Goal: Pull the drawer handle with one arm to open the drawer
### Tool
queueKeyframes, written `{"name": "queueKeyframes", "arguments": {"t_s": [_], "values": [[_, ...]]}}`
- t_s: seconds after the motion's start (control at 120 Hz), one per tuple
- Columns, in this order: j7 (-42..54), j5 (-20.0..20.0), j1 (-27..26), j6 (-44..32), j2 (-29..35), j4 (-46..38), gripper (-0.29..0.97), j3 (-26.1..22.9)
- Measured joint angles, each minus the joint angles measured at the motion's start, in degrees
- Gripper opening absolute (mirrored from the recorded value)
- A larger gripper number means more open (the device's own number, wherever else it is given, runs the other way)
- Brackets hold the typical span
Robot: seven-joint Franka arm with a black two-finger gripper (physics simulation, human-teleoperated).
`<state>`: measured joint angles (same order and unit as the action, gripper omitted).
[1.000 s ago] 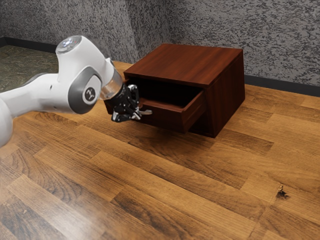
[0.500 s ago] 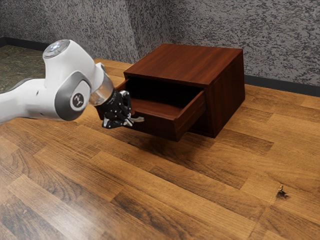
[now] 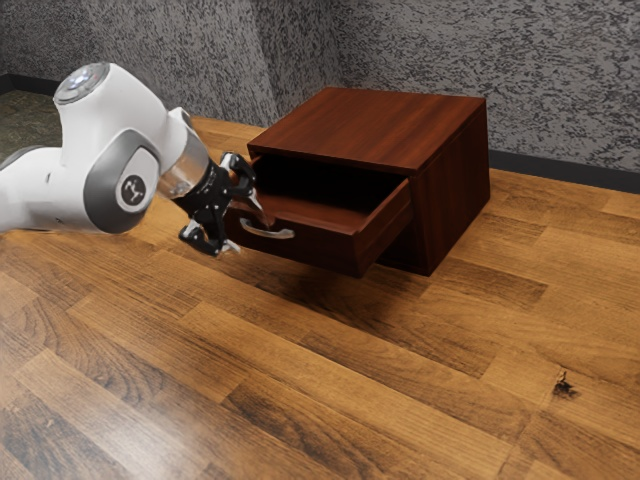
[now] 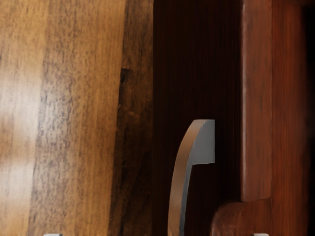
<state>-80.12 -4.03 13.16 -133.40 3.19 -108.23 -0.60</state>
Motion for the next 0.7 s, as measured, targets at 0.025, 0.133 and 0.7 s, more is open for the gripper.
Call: {"name": "queueKeyframes", "arguments": {"t_s": [0.025,0.133,0.7], "values": [[0.0,0.1,0.3,0.3,1.0,0.0,0.51,0.0],[-0.1,0.9,1.7,4.0,3.7,4.3,0.58,0.0],[-5.9,0.8,-8.9,43.5,11.7,7.8,0.68,3.0]]}}
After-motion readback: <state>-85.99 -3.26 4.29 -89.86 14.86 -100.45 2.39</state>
